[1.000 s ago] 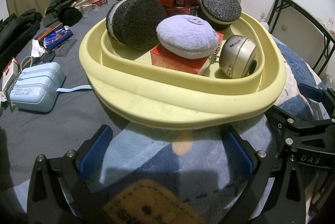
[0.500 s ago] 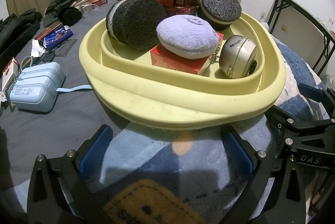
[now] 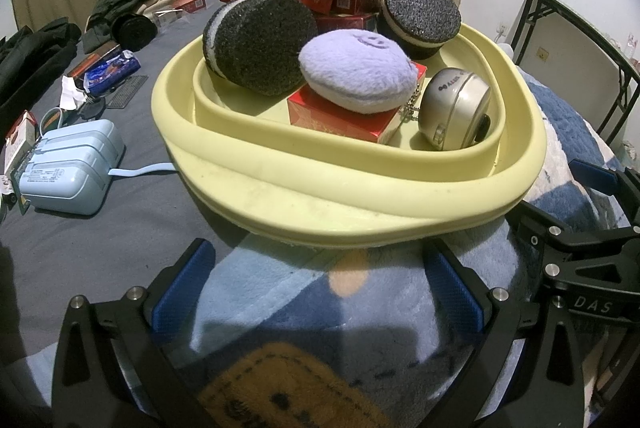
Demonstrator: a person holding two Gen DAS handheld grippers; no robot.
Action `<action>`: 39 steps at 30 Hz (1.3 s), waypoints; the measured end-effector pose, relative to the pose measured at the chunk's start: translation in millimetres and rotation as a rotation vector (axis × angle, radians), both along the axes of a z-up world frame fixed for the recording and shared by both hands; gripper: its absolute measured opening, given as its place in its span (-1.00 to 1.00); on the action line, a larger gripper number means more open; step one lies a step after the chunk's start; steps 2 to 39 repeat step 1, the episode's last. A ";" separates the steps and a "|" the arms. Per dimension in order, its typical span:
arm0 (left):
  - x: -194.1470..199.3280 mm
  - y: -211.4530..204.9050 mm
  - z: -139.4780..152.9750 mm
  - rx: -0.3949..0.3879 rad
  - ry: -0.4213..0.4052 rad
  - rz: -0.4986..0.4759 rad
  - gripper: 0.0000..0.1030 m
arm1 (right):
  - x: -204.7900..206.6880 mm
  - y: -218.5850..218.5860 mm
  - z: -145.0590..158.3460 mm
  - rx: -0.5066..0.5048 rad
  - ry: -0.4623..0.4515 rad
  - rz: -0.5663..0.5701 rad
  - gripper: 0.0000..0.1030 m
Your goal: Organize rigid objects
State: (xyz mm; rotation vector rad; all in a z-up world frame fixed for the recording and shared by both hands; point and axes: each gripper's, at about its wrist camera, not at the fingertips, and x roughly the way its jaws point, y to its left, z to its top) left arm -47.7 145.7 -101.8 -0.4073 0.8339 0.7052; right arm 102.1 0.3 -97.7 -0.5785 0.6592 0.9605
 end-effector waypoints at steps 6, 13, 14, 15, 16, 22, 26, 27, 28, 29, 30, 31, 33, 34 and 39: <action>0.1 -0.3 0.1 -0.001 0.000 0.000 1.00 | -0.1 0.0 0.1 0.000 0.000 0.000 0.99; 0.1 -0.3 0.1 -0.001 0.000 0.000 1.00 | -0.1 0.0 0.1 0.000 0.000 0.000 0.99; 0.1 -0.3 0.1 -0.001 0.000 0.000 1.00 | -0.1 0.0 0.1 0.000 0.000 0.000 0.99; 0.1 -0.3 0.1 -0.001 0.000 0.000 1.00 | -0.1 0.0 0.1 0.000 0.000 0.000 0.99; 0.1 -0.3 0.1 -0.001 0.000 0.000 1.00 | -0.1 0.0 0.1 0.000 0.000 0.000 0.99; 0.1 -0.3 0.1 -0.001 0.000 0.000 1.00 | -0.1 0.0 0.1 0.000 0.000 0.000 0.99; 0.1 -0.3 0.1 -0.001 0.000 0.000 1.00 | -0.1 0.0 0.1 0.000 0.000 0.000 0.99; 0.1 -0.3 0.1 -0.001 0.000 0.000 1.00 | -0.1 0.0 0.1 0.000 0.000 0.000 0.99; 0.1 -0.3 0.1 -0.001 0.000 0.000 1.00 | -0.1 0.0 0.1 0.000 0.000 0.000 0.99; 0.1 -0.3 0.1 -0.001 0.000 0.000 1.00 | -0.1 0.0 0.1 0.000 0.000 0.000 0.99; 0.1 -0.3 0.1 -0.001 0.000 0.000 1.00 | -0.1 0.0 0.1 0.000 0.000 0.000 0.99; 0.1 -0.3 0.1 -0.001 0.000 0.000 1.00 | -0.1 0.0 0.1 0.000 0.000 0.000 0.99; 0.1 -0.3 0.1 -0.001 0.000 0.000 1.00 | -0.1 0.0 0.1 0.000 0.000 0.000 0.99; 0.1 -0.3 0.1 -0.001 0.000 0.000 1.00 | -0.1 0.0 0.1 0.000 0.000 0.000 0.99; 0.1 -0.3 0.1 -0.001 0.000 0.000 1.00 | -0.1 0.0 0.1 0.000 0.000 0.000 0.99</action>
